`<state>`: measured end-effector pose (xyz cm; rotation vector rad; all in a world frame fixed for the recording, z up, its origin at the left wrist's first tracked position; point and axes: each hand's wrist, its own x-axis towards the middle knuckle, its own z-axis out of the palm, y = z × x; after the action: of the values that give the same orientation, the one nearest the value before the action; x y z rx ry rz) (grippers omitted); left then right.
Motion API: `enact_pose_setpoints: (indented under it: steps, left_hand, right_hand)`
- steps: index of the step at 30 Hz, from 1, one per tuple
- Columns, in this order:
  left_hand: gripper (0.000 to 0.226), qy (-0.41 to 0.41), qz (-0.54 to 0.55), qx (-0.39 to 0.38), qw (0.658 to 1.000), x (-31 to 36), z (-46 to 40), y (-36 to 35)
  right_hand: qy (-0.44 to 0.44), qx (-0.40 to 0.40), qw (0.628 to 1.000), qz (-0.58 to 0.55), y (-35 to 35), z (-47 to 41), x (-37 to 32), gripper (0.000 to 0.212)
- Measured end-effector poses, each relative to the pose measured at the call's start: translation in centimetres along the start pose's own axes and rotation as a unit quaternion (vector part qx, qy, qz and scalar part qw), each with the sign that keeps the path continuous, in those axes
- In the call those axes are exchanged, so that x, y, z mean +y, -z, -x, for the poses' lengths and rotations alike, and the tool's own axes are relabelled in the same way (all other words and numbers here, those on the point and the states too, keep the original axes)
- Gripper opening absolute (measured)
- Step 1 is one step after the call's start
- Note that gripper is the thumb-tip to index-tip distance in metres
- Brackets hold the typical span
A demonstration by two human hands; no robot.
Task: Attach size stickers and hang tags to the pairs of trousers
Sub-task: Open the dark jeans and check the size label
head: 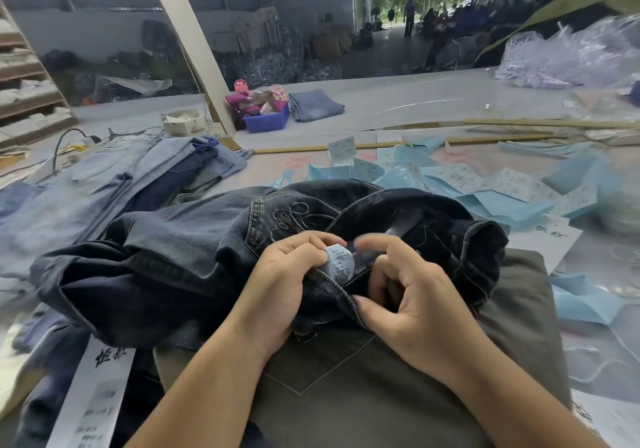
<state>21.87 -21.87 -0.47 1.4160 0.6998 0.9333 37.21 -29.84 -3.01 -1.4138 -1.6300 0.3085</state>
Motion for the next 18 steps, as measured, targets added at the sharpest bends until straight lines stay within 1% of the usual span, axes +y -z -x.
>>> enact_pose_setpoints:
  steps: [1,2,3,7,12,15,18]
  left_hand:
    - [0.022,-0.004,-0.006,-0.005,1.0,0.0,0.1,0.0]
    - [0.022,-0.009,-0.013,-0.01,1.0,0.0,0.1,0.0]
    - [0.022,-0.014,-0.019,-0.013,1.0,-0.1,0.2,0.0]
    - [0.022,-0.029,-0.032,-0.027,0.999,-0.2,0.4,0.0]
    - [0.021,-0.038,-0.032,-0.026,0.998,-0.3,0.6,0.0]
    - [0.019,-0.049,-0.044,-0.025,0.997,-0.4,0.6,0.1]
    - [0.011,-0.055,-0.047,-0.035,0.997,-0.5,0.6,0.3]
  right_hand:
    - [-0.009,-0.01,1.0,-0.013,0.1,0.0,-0.1,0.057]
    - [-0.019,-0.02,0.999,-0.031,0.3,-0.1,-0.1,0.061]
    - [-0.028,-0.03,0.998,-0.054,0.4,-0.2,-0.3,0.059]
    - [-0.069,-0.045,0.98,-0.18,0.6,-0.8,-0.6,0.029]
    - [-0.082,-0.032,0.977,-0.195,0.4,-1.1,-1.5,0.009]
    - [-0.1,-0.022,0.966,-0.238,0.3,-1.4,-1.4,0.007]
    - [-0.12,-0.009,0.961,-0.249,0.0,-1.6,-1.2,0.012]
